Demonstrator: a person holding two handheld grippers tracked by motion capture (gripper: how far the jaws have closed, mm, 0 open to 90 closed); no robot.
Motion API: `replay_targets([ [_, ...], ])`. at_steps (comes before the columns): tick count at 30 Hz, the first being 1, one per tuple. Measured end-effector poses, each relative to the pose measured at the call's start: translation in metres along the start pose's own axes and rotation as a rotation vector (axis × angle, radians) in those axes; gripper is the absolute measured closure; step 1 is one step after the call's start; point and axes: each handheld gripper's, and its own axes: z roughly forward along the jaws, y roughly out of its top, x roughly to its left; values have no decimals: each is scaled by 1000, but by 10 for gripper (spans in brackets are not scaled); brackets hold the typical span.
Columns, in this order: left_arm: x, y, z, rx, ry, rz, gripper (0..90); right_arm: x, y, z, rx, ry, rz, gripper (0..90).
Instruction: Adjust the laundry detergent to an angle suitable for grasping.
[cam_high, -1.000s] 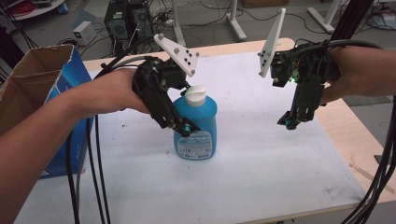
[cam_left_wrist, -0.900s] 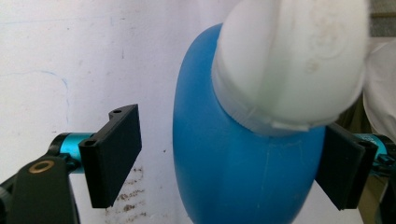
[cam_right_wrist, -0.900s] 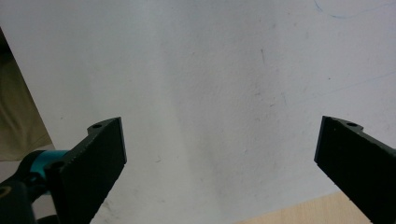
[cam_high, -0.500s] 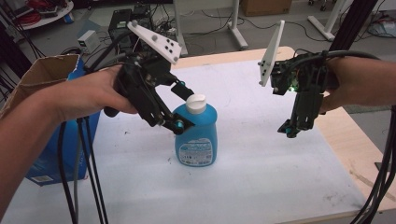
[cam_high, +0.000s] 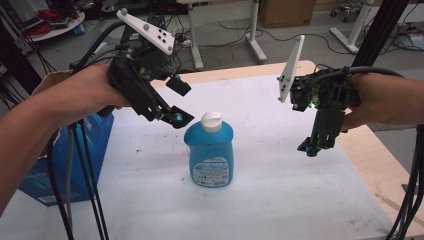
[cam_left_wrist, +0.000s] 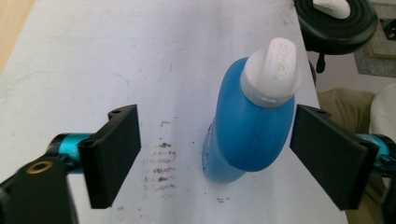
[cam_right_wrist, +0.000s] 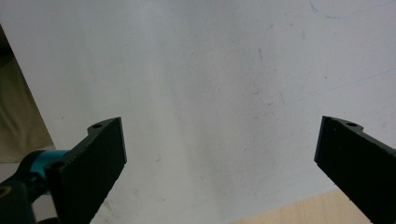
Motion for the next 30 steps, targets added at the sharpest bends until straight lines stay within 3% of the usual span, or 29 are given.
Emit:
replay_targets([
  [1,1,0,0,4,7,-16,54,0,0,0,2,2,4,12],
  [5,2,0,1,58,18,-62,16,1,-1,-2,-4,-1,8,12],
  [9,2,0,-1,64,44,-65,16,1,-2,-3,-6,-3,3,12],
  [12,2,3,-8,64,83,-32,16,1,-3,-4,-12,-2,4,12],
  [14,2,5,-15,59,113,-35,16,-1,-3,-4,-19,-4,0,12],
  [17,6,7,-24,104,104,-79,16,-2,-3,-6,-25,-4,5,12],
  [18,9,8,-29,154,142,-117,16,-3,-3,-6,-24,-3,11,12],
  [19,11,8,-31,168,158,-139,16,-3,-3,-7,-27,-7,6,12],
  [20,11,8,-31,168,158,-139,16,-3,-3,-7,-27,-7,6,12],
  [21,16,7,-35,210,157,-178,16,-4,-2,-9,-31,-5,8,12],
  [24,19,4,-38,241,171,-179,16,-5,-2,-10,-33,-7,5,12],
  [26,19,0,-41,277,200,-137,16,-6,0,-12,-33,-9,11,12],
  [30,22,-5,-42,284,211,-141,17,-9,2,-14,-34,-9,8,12],
])
